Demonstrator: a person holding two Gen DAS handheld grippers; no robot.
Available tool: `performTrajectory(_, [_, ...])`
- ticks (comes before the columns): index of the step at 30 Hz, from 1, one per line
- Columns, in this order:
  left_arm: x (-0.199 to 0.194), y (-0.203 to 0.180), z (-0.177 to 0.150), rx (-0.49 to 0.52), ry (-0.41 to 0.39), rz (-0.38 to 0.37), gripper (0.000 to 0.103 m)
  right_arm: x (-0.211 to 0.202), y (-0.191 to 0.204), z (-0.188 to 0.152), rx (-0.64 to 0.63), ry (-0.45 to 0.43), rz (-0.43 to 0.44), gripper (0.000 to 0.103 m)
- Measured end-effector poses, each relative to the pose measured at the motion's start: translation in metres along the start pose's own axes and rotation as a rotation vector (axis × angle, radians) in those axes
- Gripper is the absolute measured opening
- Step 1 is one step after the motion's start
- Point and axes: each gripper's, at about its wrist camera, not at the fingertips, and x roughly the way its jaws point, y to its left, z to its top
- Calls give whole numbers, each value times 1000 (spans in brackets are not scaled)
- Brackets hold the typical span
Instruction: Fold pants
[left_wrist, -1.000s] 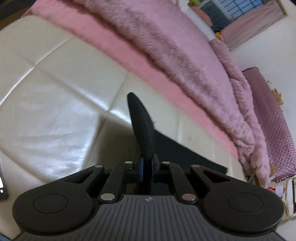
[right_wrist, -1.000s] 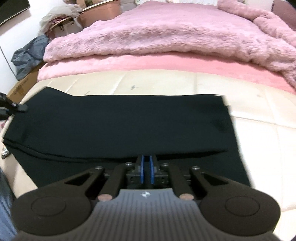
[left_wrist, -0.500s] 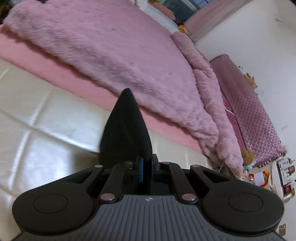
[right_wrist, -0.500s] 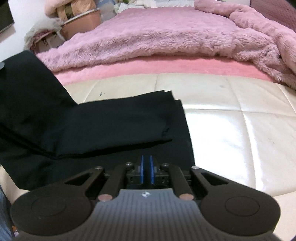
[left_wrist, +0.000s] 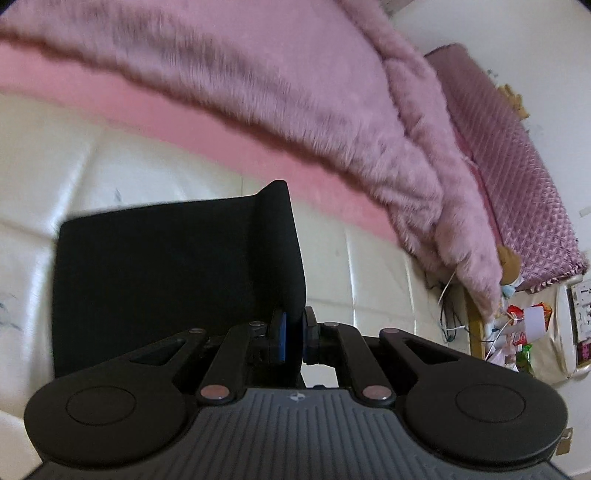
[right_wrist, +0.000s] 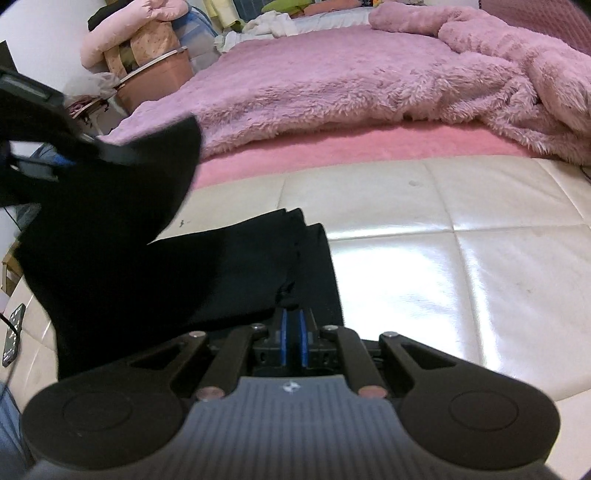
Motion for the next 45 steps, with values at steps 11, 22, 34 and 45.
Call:
performTrajectory(11, [68,32,-7,-86,131,-50,14,22,-8,8,14,19,3,3])
performTrajectory(22, [23,38,-6,-10,66,-94,37,6,-4,19,64,-1,10,24])
performTrajectory(34, [-48,109,-44,61,-45,70,38,25,-20,9,290,66,137,28])
performTrajectory(45, [-67,135,-59,31,-92,81,37,-19,51,42,67,-40,141,2])
